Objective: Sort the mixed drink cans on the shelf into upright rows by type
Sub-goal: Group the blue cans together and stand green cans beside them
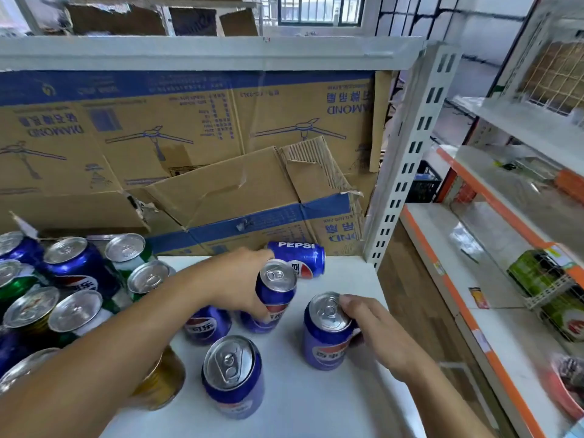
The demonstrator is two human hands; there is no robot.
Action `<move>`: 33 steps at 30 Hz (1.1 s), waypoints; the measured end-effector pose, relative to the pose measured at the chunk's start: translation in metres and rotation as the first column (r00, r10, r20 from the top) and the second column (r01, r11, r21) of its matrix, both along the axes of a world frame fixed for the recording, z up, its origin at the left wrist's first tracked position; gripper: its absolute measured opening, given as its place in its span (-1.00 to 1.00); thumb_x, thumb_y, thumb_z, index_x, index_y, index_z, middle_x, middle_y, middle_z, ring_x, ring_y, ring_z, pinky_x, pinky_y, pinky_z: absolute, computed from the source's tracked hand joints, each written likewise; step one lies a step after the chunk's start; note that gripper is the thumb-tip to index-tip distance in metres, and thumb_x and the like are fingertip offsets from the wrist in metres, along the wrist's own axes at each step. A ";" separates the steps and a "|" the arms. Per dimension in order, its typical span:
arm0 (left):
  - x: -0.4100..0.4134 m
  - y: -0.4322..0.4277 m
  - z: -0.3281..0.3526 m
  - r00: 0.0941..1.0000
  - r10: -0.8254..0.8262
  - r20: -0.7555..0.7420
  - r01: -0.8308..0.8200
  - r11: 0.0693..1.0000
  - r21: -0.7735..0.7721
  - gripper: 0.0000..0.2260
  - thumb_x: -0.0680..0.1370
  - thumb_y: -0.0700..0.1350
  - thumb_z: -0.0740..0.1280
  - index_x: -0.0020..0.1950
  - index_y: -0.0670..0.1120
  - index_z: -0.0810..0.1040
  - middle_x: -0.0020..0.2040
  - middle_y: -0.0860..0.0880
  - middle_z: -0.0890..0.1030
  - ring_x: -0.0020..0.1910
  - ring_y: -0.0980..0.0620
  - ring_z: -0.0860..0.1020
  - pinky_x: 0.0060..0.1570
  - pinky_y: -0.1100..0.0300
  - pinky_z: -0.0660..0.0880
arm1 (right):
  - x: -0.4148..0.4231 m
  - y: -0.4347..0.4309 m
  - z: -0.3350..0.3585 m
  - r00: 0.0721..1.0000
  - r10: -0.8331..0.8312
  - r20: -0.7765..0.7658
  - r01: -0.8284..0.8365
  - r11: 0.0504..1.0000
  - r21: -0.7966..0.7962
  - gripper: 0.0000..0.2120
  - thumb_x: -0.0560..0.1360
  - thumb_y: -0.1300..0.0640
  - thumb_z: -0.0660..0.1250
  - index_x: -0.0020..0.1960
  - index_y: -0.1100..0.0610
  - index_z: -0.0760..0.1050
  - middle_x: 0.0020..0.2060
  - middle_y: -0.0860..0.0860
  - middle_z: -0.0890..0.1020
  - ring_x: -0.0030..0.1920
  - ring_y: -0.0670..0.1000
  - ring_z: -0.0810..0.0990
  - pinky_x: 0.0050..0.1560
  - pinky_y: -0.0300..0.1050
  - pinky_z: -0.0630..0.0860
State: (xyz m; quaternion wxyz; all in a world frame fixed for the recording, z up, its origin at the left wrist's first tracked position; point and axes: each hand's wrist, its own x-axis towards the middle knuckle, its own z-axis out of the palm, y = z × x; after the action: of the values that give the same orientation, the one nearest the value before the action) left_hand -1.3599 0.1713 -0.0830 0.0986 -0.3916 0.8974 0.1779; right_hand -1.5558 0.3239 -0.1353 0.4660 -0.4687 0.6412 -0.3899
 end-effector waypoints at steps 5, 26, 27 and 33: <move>0.017 -0.001 0.006 0.998 0.001 0.057 -0.002 1.000 0.023 -0.32 0.22 0.18 0.57 0.23 0.18 0.33 0.19 0.15 0.53 0.10 0.07 0.51 0.10 0.04 0.51 | -0.012 -0.028 0.000 0.996 -0.062 -0.071 0.062 0.998 0.010 -0.59 0.56 -0.18 0.26 -0.06 0.19 0.58 -0.21 -0.03 0.63 -0.20 -0.07 0.56 -0.20 -0.28 0.46; 0.041 0.014 -0.006 0.995 0.093 -0.025 -0.096 0.977 -0.192 -0.39 0.18 0.45 0.38 0.09 0.17 0.39 0.02 0.13 0.59 0.00 0.03 0.52 0.00 0.06 0.48 | 0.003 -0.111 0.015 0.806 0.085 -0.586 -0.093 0.996 0.016 -0.43 0.28 -0.04 0.59 0.18 0.08 0.45 -0.02 -0.03 0.60 -0.10 -0.05 0.54 -0.26 -0.35 0.38; 0.041 0.013 -0.007 0.995 0.098 -0.029 -0.102 0.977 -0.187 -0.39 0.17 0.46 0.37 0.09 0.18 0.39 0.02 0.14 0.59 0.00 0.03 0.52 0.00 0.06 0.48 | 0.004 -0.111 0.019 0.814 0.050 -0.578 -0.082 0.996 -0.030 -0.46 0.29 -0.03 0.58 0.17 0.08 0.46 -0.03 -0.04 0.59 -0.09 -0.04 0.54 -0.25 -0.36 0.38; 0.040 0.014 -0.007 0.994 0.110 -0.007 -0.109 0.979 -0.174 -0.40 0.20 0.46 0.36 0.09 0.18 0.37 0.06 0.14 0.58 0.03 0.02 0.50 0.01 0.07 0.46 | 0.017 -0.109 0.043 0.730 0.044 -0.682 -0.158 0.982 -0.106 -0.41 0.24 -0.06 0.56 0.22 -0.01 0.47 0.08 -0.05 0.58 0.05 0.01 0.54 0.00 -0.08 0.53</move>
State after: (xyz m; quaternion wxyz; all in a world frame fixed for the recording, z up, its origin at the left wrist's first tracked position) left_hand -1.3198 0.1857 -0.0899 0.0554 -0.4477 0.8864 0.1036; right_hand -1.5392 0.2144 -0.0926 0.1833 -0.6475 0.7074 -0.2162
